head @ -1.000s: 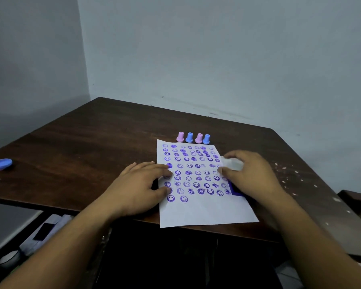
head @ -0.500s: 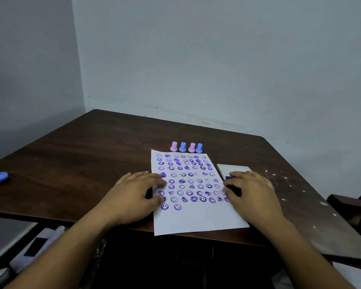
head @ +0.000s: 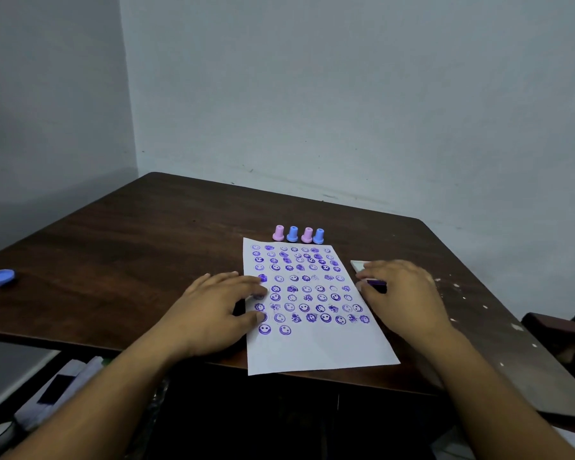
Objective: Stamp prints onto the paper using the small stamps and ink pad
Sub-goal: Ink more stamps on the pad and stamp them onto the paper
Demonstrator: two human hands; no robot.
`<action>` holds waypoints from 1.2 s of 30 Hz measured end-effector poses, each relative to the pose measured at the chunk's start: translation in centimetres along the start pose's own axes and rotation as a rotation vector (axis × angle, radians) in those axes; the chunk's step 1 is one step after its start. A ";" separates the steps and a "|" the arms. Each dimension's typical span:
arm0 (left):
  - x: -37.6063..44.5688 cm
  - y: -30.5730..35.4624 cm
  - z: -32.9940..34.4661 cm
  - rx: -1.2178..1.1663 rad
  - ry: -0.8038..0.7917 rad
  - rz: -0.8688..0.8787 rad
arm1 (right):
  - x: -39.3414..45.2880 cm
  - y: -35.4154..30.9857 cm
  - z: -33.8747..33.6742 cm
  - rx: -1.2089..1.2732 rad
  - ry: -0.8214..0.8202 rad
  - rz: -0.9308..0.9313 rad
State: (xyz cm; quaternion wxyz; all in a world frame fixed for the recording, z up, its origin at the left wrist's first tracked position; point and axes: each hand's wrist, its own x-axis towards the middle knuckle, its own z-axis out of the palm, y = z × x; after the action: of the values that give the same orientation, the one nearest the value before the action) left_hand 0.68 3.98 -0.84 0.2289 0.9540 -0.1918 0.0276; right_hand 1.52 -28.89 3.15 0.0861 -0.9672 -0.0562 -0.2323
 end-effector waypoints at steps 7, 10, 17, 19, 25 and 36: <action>0.0 0.1 0.0 0.001 0.011 0.002 | 7.0 -3.7 1.1 0.148 -0.049 -0.068; -0.2 0.2 0.1 -0.008 0.032 0.004 | 9.9 -5.5 2.1 0.199 -0.104 -0.056; -0.4 0.6 -0.1 -0.005 0.039 0.009 | 14.7 -7.8 4.3 0.125 -0.195 -0.090; -0.4 0.5 -0.1 -0.005 0.043 0.007 | 15.6 -8.1 5.1 0.108 -0.234 -0.097; -0.3 0.4 -0.1 0.000 0.041 0.011 | 16.7 -8.3 6.9 -0.064 -0.283 -0.201; -0.3 0.2 0.1 -0.002 0.051 0.014 | 16.0 -6.8 5.5 0.182 -0.115 -0.125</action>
State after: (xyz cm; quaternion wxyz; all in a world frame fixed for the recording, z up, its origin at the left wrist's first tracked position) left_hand 0.39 3.90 -0.90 0.2346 0.9514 -0.1923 0.0535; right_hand 17.10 -20.04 6.64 0.1555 -0.9617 -0.1421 -0.1752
